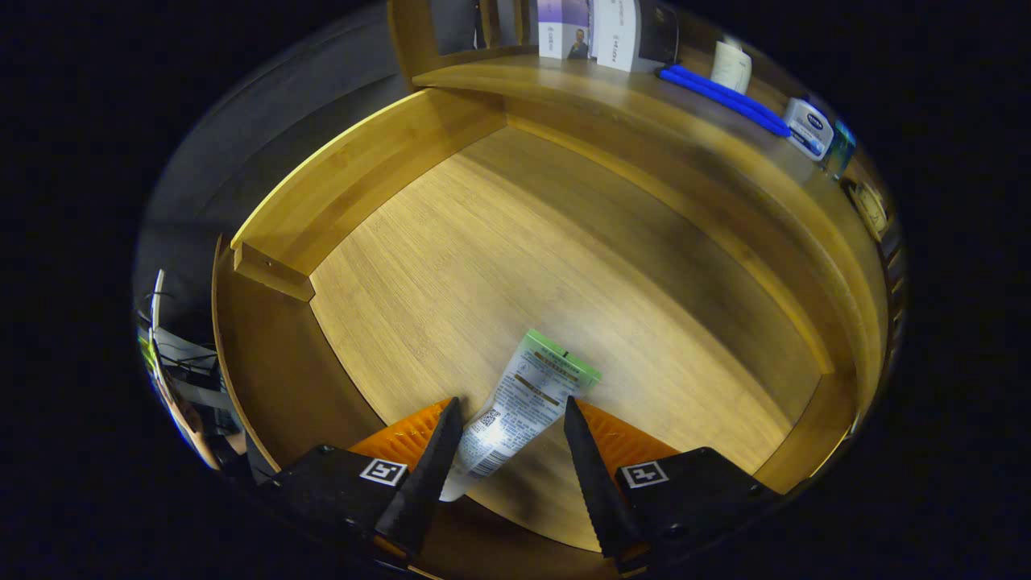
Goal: Pull open the drawer, take out the items inside it, and place them on the countertop above the cabinet.
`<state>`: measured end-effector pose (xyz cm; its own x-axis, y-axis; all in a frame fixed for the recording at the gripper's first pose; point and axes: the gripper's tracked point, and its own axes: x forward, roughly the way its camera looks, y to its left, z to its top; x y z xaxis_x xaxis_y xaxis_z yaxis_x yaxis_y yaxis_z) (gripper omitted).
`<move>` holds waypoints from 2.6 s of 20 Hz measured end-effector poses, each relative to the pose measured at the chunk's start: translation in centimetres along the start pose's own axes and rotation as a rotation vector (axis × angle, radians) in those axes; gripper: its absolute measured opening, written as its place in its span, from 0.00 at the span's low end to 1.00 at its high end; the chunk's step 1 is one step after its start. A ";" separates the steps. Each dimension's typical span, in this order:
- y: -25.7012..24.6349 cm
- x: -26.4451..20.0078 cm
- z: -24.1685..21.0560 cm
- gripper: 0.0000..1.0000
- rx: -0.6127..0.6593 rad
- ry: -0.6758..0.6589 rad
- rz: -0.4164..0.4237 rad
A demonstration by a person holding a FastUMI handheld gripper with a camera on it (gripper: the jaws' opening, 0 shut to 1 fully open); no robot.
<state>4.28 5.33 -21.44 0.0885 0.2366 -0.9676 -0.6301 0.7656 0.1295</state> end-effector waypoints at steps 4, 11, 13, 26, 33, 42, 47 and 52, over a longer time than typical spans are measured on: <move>-0.4 -0.1 0.0 0.58 0.037 0.018 0.030; -0.1 0.2 -0.5 0.37 -0.066 0.029 0.015; -0.5 0.0 -0.1 0.16 -0.080 0.004 -0.038; -0.3 -5.1 3.7 0.16 -0.053 -0.224 -0.056; 0.8 -9.0 6.3 0.16 -0.028 -0.358 -0.021; -2.6 -13.2 11.1 0.16 0.164 -0.534 -0.029; -6.7 -13.7 13.9 0.16 0.345 -0.593 -0.046; -10.7 -13.5 15.9 0.16 0.534 -0.618 -0.050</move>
<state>22.10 3.46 -6.32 0.6142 0.3623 -0.7011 -0.1754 0.9289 0.3263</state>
